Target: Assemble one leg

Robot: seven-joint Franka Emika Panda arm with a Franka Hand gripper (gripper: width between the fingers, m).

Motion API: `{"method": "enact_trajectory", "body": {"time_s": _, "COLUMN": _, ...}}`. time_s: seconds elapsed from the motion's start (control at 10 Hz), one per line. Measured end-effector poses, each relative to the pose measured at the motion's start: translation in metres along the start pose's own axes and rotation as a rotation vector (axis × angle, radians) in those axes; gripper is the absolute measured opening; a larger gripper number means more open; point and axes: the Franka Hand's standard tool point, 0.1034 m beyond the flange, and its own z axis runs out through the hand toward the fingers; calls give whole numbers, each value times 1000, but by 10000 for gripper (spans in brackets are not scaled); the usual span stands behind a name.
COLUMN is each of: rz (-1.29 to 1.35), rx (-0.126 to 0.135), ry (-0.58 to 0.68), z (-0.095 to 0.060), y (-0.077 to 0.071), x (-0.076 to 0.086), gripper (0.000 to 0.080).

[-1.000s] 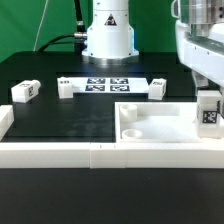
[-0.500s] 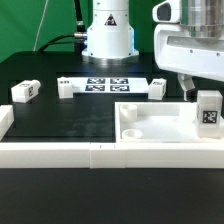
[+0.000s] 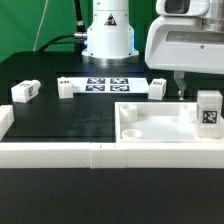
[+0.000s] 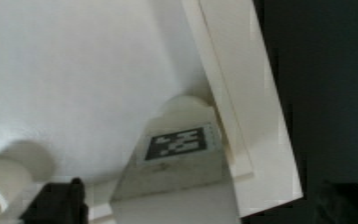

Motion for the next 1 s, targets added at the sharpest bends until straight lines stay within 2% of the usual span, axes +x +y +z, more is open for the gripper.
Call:
{"method": "enact_trajectory", "body": {"time_s": 0.2, "rz": -130, "rx": 5, "ry": 17, "z": 2, "y": 1, "x": 1, "gripper": 649}}
{"method": "enact_trajectory", "body": {"time_s": 0.4, "rz": -124, "rx": 5, "ry": 18, "z": 2, "y": 1, "x": 1, "gripper": 377}}
{"method": "enact_trajectory", "body": {"time_s": 0.5, "rz": -124, "rx": 5, "ry": 18, "z": 2, "y": 1, "x": 1, "gripper": 377}}
{"method": "enact_trajectory", "body": {"time_s": 0.6, "rz": -124, "rx": 5, "ry": 18, "z": 2, "y": 1, "x": 1, "gripper": 290}}
{"method": "enact_trajectory", "body": {"time_s": 1.0, "rz": -62, "rx": 12, "ry": 16, "z": 2, "y": 4, "x": 3, "gripper": 290}}
